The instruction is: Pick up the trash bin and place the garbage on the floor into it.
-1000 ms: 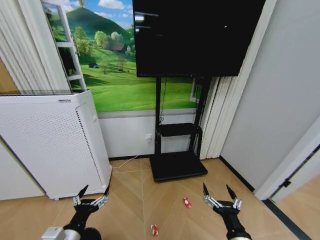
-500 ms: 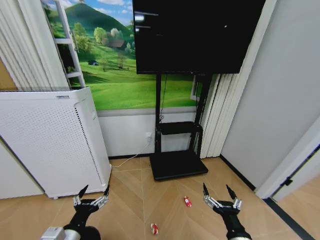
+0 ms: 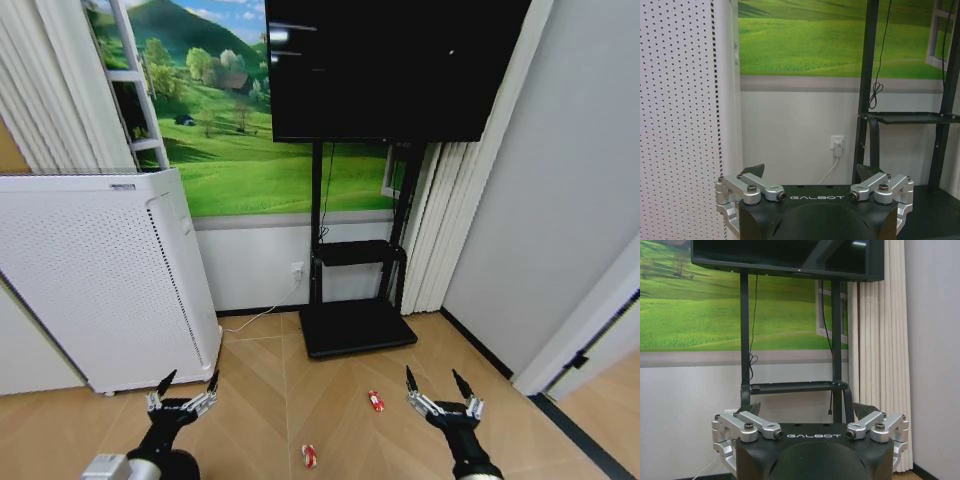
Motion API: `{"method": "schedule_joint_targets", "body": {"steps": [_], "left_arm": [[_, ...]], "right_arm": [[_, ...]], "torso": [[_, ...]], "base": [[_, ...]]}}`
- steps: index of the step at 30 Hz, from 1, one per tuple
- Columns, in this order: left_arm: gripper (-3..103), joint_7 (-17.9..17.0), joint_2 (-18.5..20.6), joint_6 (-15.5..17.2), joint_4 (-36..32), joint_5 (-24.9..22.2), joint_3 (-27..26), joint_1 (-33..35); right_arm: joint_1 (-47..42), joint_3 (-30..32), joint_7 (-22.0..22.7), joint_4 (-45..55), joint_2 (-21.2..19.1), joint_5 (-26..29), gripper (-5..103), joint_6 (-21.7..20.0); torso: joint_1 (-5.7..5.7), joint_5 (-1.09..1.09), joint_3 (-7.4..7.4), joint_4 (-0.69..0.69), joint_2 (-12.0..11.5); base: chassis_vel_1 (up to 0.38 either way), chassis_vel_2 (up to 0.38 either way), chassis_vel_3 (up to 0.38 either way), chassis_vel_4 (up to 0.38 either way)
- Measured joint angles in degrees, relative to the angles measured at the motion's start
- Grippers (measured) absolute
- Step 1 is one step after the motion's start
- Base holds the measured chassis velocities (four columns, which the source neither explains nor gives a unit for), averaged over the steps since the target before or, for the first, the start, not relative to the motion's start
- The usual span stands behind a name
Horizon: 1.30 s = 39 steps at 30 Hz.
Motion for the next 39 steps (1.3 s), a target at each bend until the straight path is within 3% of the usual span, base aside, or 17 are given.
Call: {"method": "schedule_joint_targets", "body": {"steps": [6, 39], "left_arm": [[100, 0.00, 0.00, 0.00, 0.00, 0.00, 0.00, 0.00], [100, 0.00, 0.00, 0.00, 0.00, 0.00, 0.00, 0.00]], "right_arm": [[0.00, 0.00, 0.00, 0.00, 0.00, 0.00, 100, 0.00], [0.00, 0.00, 0.00, 0.00, 0.00, 0.00, 100, 0.00]], "torso": [[-1.08, 0.00, -1.77, 0.00, -2.84], [-3.69, 0.00, -6.50, 0.00, -10.18]], "base": [[0.000, 0.000, 0.000, 0.000], [0.005, 0.004, 0.004, 0.003]]}}
